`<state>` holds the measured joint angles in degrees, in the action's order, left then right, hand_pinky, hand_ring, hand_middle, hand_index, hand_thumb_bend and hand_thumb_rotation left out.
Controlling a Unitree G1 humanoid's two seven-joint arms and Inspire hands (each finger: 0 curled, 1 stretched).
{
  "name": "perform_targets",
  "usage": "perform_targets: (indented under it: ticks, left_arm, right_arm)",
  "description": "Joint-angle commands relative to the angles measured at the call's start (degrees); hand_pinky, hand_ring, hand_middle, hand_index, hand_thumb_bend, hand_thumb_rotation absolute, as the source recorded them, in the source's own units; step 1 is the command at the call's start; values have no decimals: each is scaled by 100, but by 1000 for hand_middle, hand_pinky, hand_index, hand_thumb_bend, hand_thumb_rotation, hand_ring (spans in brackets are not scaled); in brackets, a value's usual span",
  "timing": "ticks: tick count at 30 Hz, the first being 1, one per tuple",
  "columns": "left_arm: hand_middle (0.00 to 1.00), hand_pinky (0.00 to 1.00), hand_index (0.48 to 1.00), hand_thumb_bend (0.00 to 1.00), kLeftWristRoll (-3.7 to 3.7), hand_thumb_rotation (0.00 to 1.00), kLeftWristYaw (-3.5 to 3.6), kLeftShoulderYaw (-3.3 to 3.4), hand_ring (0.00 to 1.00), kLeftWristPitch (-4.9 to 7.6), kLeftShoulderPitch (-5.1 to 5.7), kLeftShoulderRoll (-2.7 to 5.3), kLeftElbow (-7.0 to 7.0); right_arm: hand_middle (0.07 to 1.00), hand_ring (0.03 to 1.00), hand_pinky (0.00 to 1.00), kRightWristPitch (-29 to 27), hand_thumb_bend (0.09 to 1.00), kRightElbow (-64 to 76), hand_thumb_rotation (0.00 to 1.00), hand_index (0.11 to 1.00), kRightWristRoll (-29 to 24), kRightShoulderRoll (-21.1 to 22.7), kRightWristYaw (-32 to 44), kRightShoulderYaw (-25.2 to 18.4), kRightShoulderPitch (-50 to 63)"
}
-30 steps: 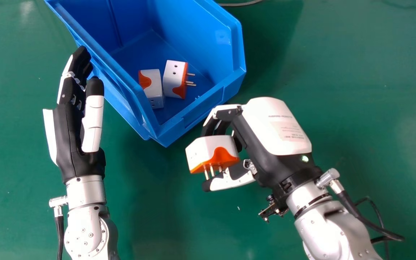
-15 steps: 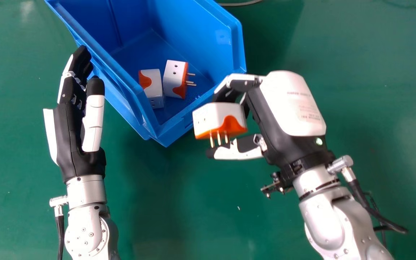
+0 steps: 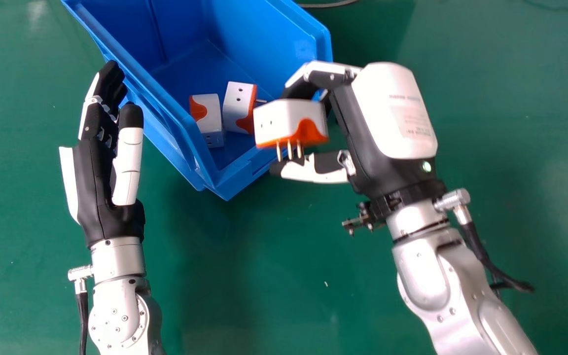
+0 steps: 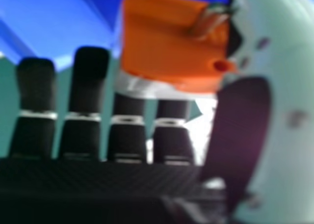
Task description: Pick all objects and put in blue box
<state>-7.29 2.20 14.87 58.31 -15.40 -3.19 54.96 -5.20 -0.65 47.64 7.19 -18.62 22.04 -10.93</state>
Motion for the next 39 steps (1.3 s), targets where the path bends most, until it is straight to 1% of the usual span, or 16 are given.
perform_targets:
  ticks: [1, 4, 8, 13, 15, 18, 20, 21, 23, 24, 26, 29, 31, 33, 36, 39]
  left_arm:
    - [905, 894, 857, 815, 22, 781, 36, -29, 917, 105, -85, -22, -48]
    - [906, 895, 858, 815, 20, 782, 25, -22, 918, 97, -84, -15, -51]
    - [906, 896, 858, 820, 20, 781, 23, -15, 920, 132, -84, -10, -30]
    - [907, 895, 858, 821, 84, 781, -26, -25, 920, 135, -71, -29, -16]
    - [907, 895, 859, 820, 71, 782, -24, -22, 920, 136, -76, -19, -7]
    - [907, 892, 860, 822, 116, 784, -68, -29, 918, 128, -81, -30, 10]
    - [907, 891, 861, 823, 128, 785, -87, -31, 917, 133, -94, -31, 25]
    - [907, 891, 861, 823, 120, 785, -85, -27, 917, 142, -103, -29, 35]
    - [907, 890, 861, 827, 160, 786, -135, -31, 917, 150, -107, -46, 37]
    - [907, 890, 861, 827, 168, 786, -154, -31, 917, 150, -109, -51, 35]
    - [907, 887, 860, 827, 161, 789, -168, -29, 915, 148, -113, -57, 32]
    - [907, 886, 860, 827, 175, 790, -197, -27, 914, 155, -113, -76, 37]
    - [907, 885, 860, 826, 169, 791, -198, -27, 913, 151, -118, -85, 42]
    - [907, 884, 859, 825, 166, 792, -203, -27, 913, 158, -130, -87, 55]
    - [906, 881, 860, 826, 183, 796, -219, -36, 912, 170, -141, -89, 73]
    - [905, 880, 859, 828, 190, 798, -227, -45, 911, 161, -137, -104, 73]
  right_arm:
    - [521, 422, 306, -188, 495, -145, 0, 498, -48, -127, -283, -11, -364]
    - [521, 424, 309, -278, 495, -598, 0, 498, -84, -245, -504, -14, -724]
    - [517, 430, 318, -418, 495, -1219, 0, 500, -73, -337, -804, 14, -1194]
    - [510, 433, 322, -600, 494, -2082, 0, 510, -24, -411, -1132, 109, -1869]
    - [510, 437, 323, -660, 494, -2523, 0, 510, 24, -434, -1285, 176, -2165]
    - [508, 439, 322, -811, 495, -3368, 0, 508, 142, -470, -1680, 344, -2661]
    - [506, 439, 321, -962, 495, -3977, 0, 507, 167, -513, -1960, 466, -2978]
    - [506, 439, 321, -1028, 495, -4302, 0, 507, 192, -542, -2080, 532, -3135]
    - [506, 439, 319, -1158, 495, -5100, 0, 506, 254, -651, -2419, 687, -3461]
    - [506, 439, 319, -1215, 495, -5464, 0, 506, 273, -707, -2565, 756, -3591]
    - [516, 445, 314, -1298, 495, -6086, 0, 502, 273, -807, -2752, 873, -3797]
    - [520, 448, 312, -1343, 494, -6705, 0, 501, 277, -910, -2899, 1039, -3962]
    - [524, 451, 312, -1350, 494, -6950, 0, 499, 292, -978, -2964, 1153, -3993]
    - [527, 456, 315, -1317, 494, -7106, 0, 497, 314, -1043, -2986, 1263, -4009]
    - [526, 461, 322, -1310, 495, -7242, 0, 493, 331, -1097, -2903, 1421, -4021]
    - [524, 462, 326, -1148, 496, -7319, 0, 492, 425, -1144, -2900, 1639, -4009]
